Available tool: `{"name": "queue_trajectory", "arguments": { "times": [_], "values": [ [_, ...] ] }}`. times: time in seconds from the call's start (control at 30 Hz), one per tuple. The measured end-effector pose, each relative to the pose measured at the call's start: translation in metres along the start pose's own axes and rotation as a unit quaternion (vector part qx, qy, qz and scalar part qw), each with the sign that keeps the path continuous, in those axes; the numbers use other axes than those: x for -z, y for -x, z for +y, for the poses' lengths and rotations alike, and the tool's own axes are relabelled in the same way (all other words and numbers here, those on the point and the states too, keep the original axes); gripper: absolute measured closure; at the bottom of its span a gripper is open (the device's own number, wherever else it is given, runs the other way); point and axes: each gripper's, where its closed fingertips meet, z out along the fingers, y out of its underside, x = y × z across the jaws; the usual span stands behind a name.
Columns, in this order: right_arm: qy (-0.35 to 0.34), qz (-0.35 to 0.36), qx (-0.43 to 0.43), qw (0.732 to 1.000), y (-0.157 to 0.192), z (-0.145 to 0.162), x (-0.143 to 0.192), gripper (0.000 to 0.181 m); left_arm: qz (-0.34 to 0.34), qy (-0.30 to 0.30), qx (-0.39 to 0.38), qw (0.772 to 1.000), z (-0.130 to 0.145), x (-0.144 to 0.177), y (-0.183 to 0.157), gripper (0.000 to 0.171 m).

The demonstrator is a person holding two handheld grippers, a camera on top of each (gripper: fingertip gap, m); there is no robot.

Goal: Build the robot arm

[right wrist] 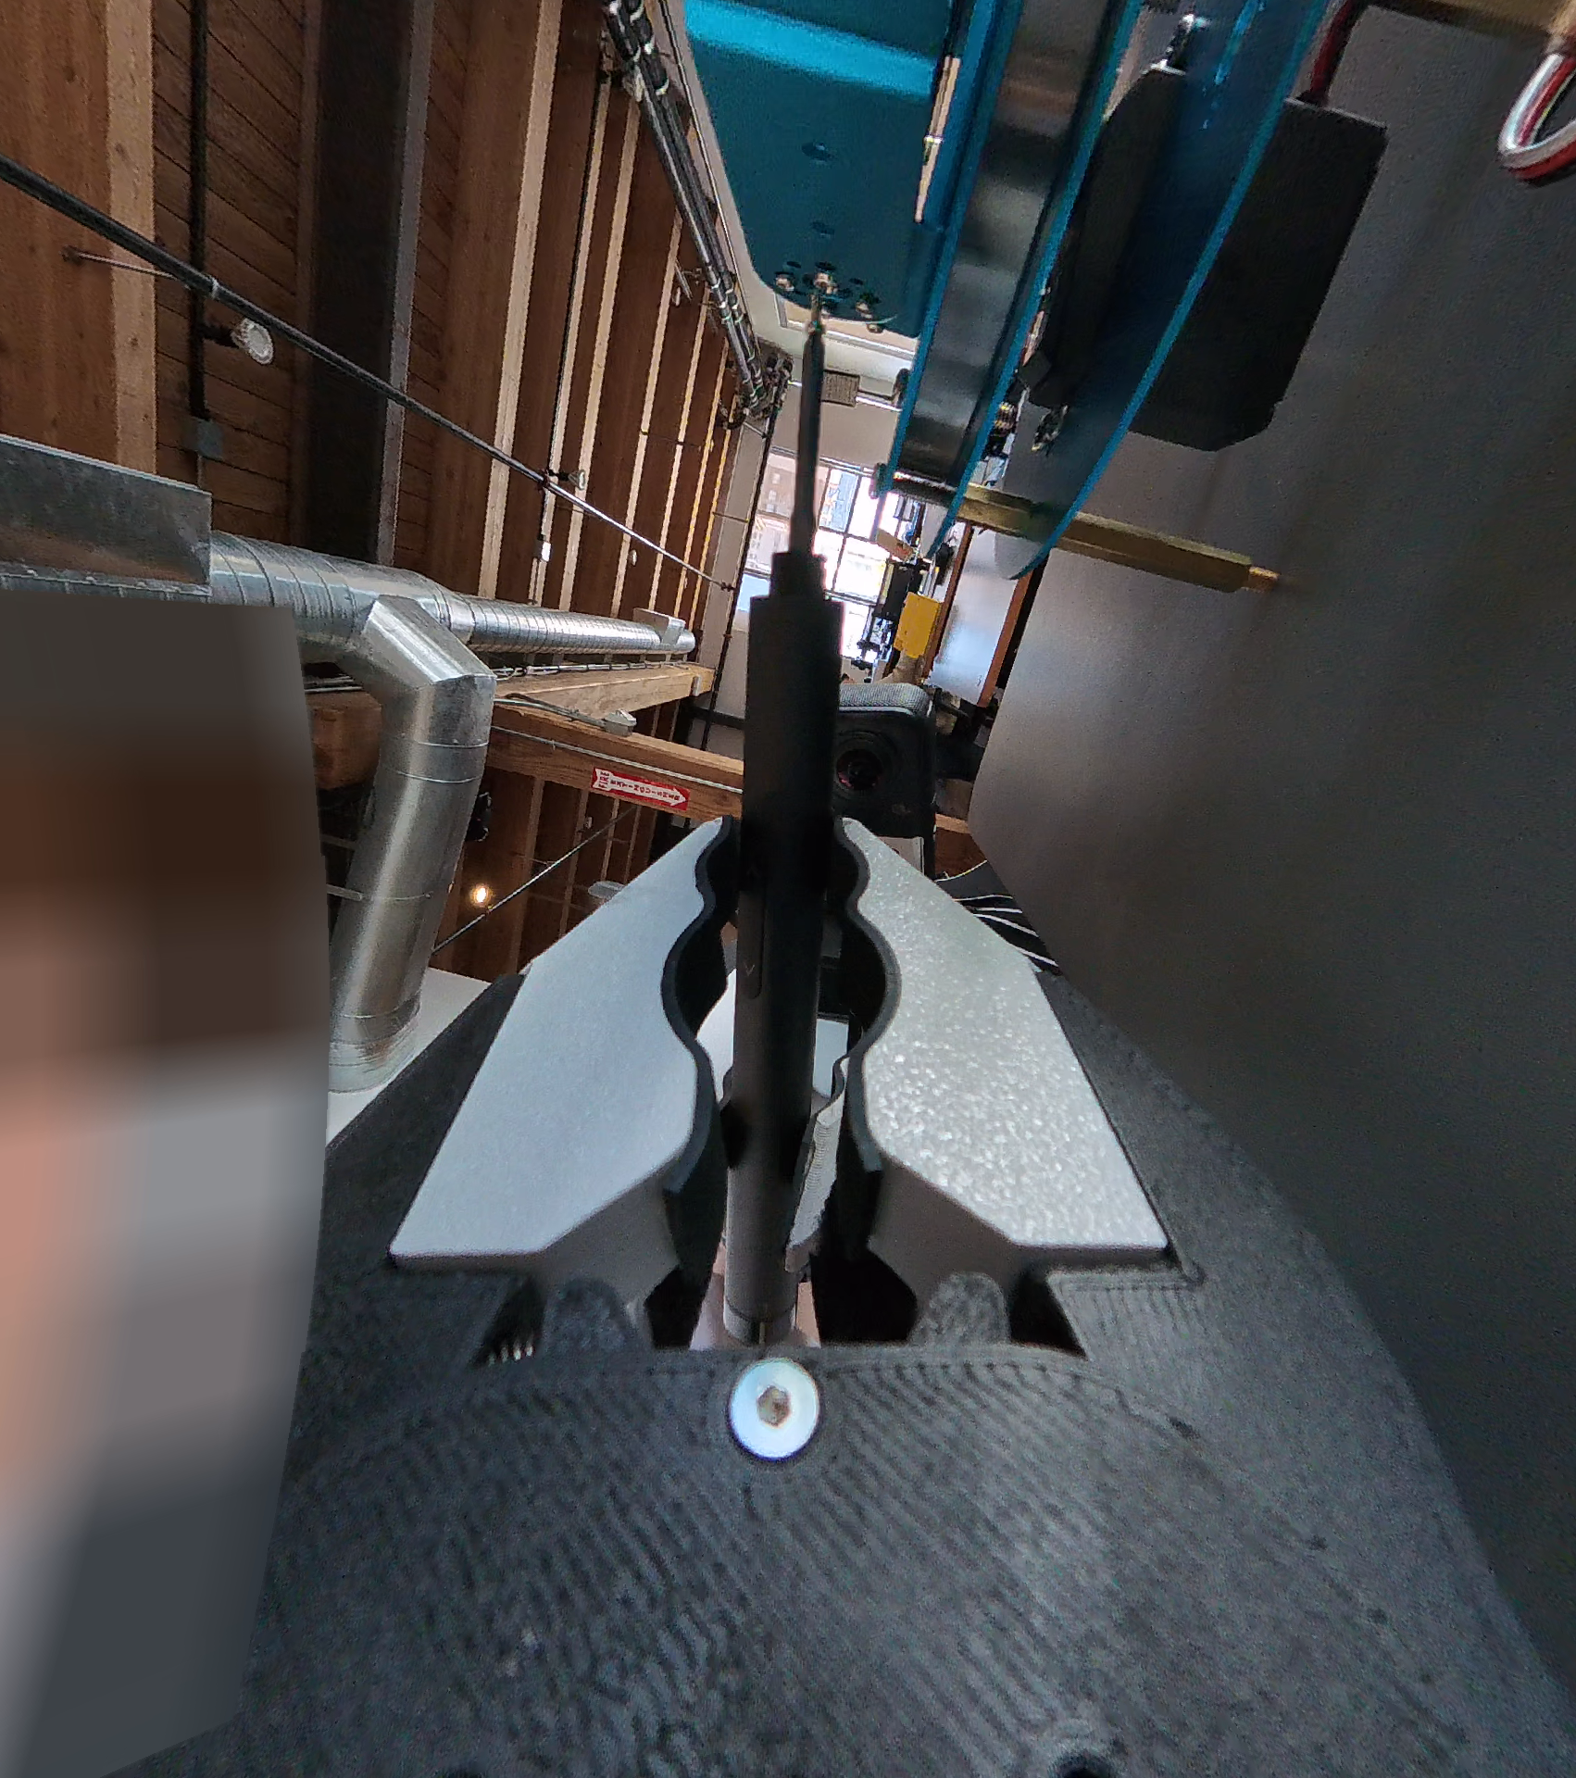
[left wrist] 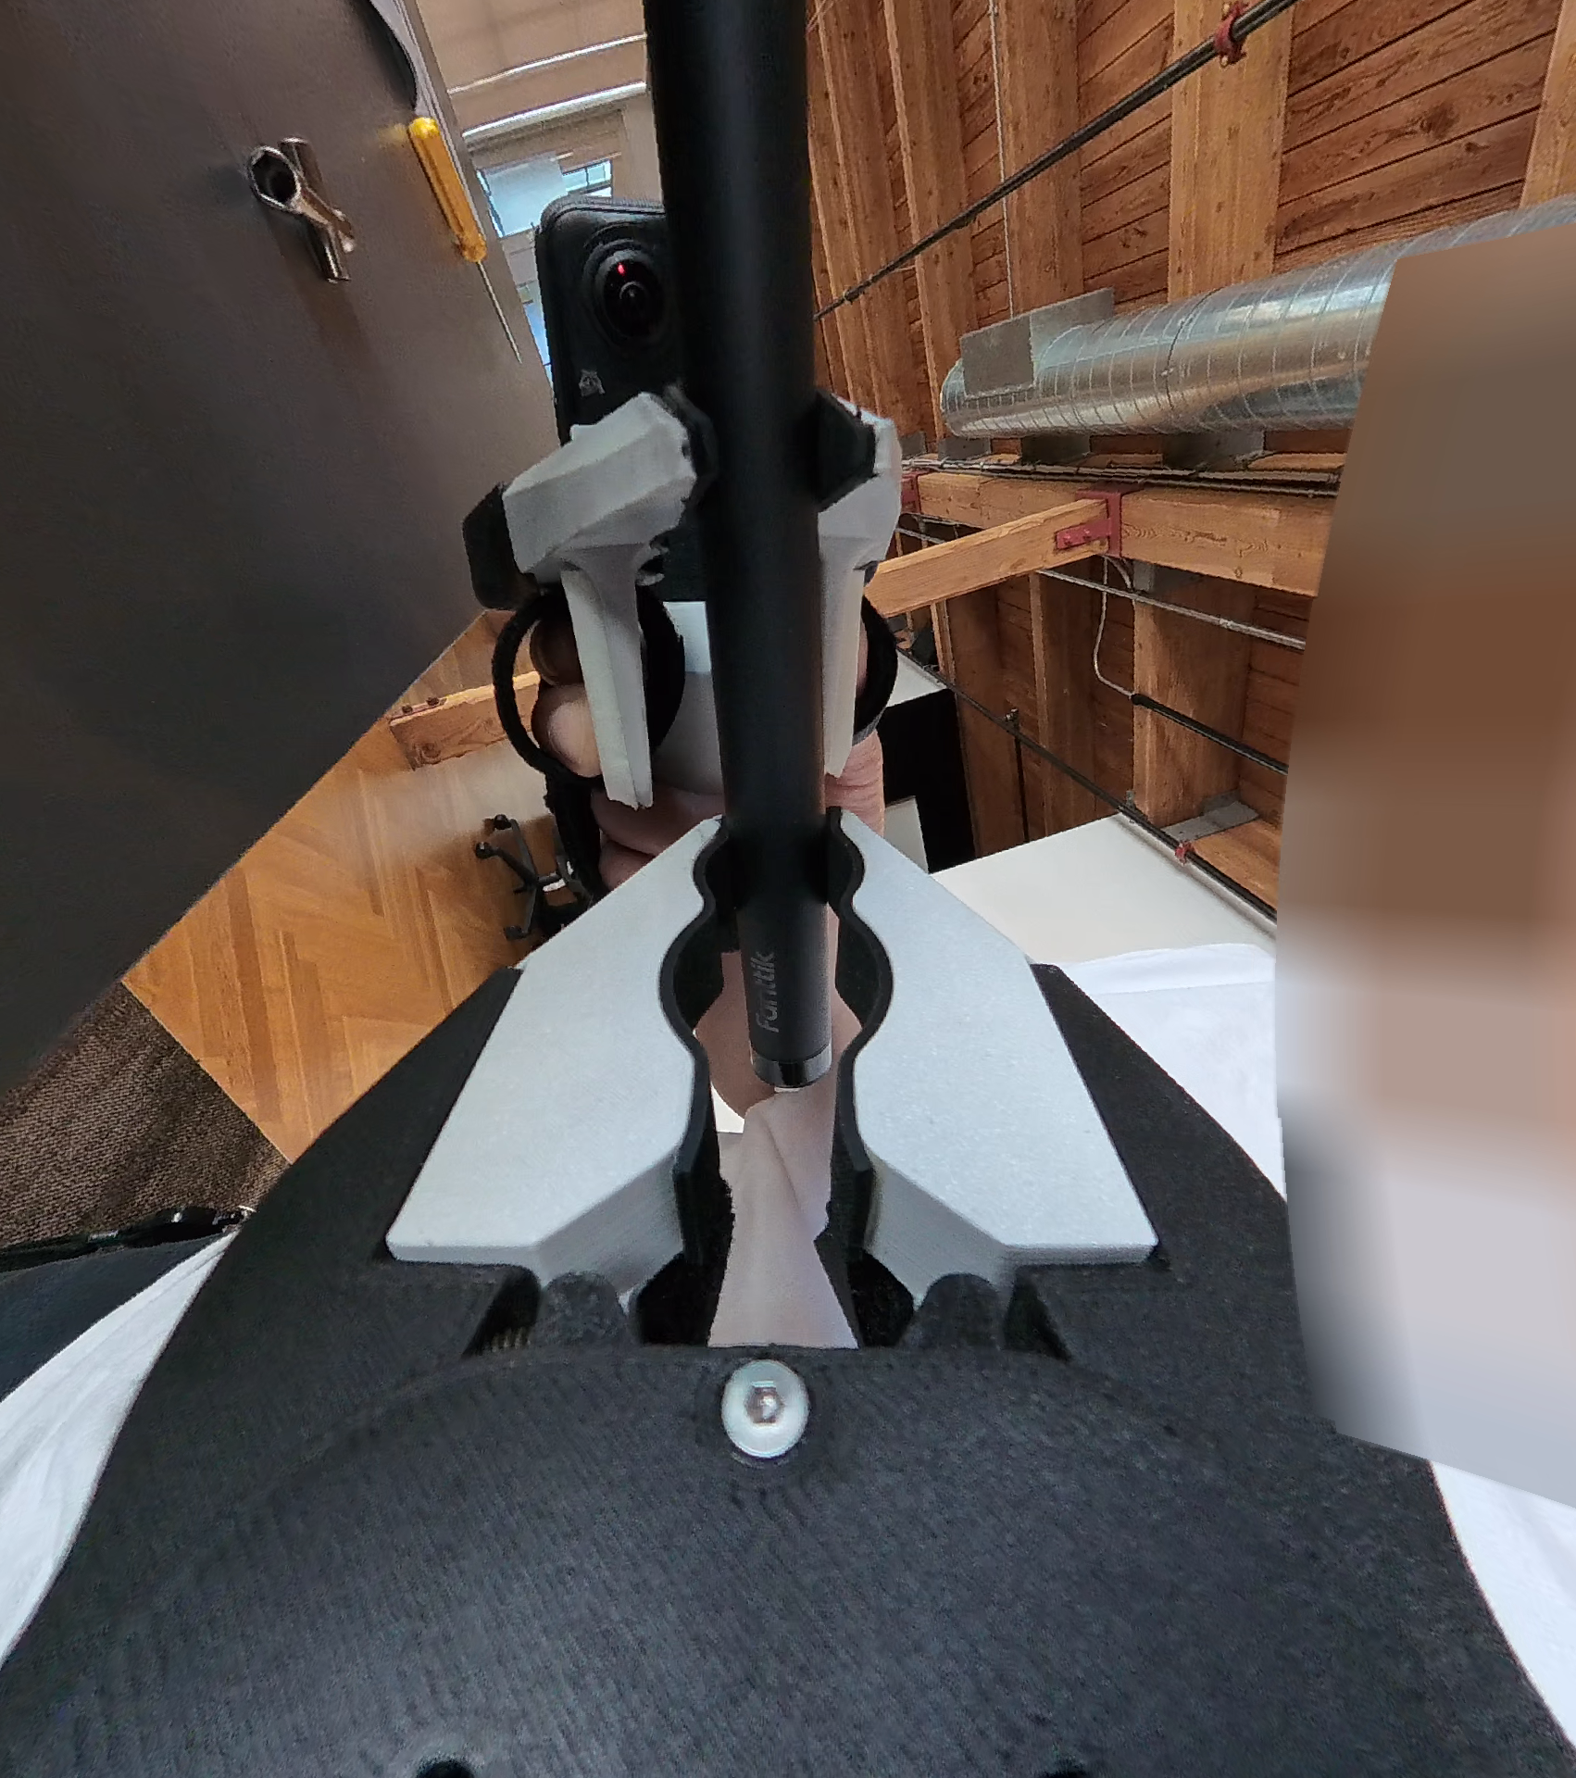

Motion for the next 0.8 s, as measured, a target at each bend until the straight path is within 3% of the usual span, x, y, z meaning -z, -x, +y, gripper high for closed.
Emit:
{"name": "queue_trajectory", "arguments": {
  "times": [0.8],
  "values": [
    [-0.004,-0.008,0.000,1.000,0.0002,-0.0028,-0.0011,0.165,-0.003,0.006,-0.002,1.000,-0.0024,0.0005,0.0003,0.155]
  ]
}}
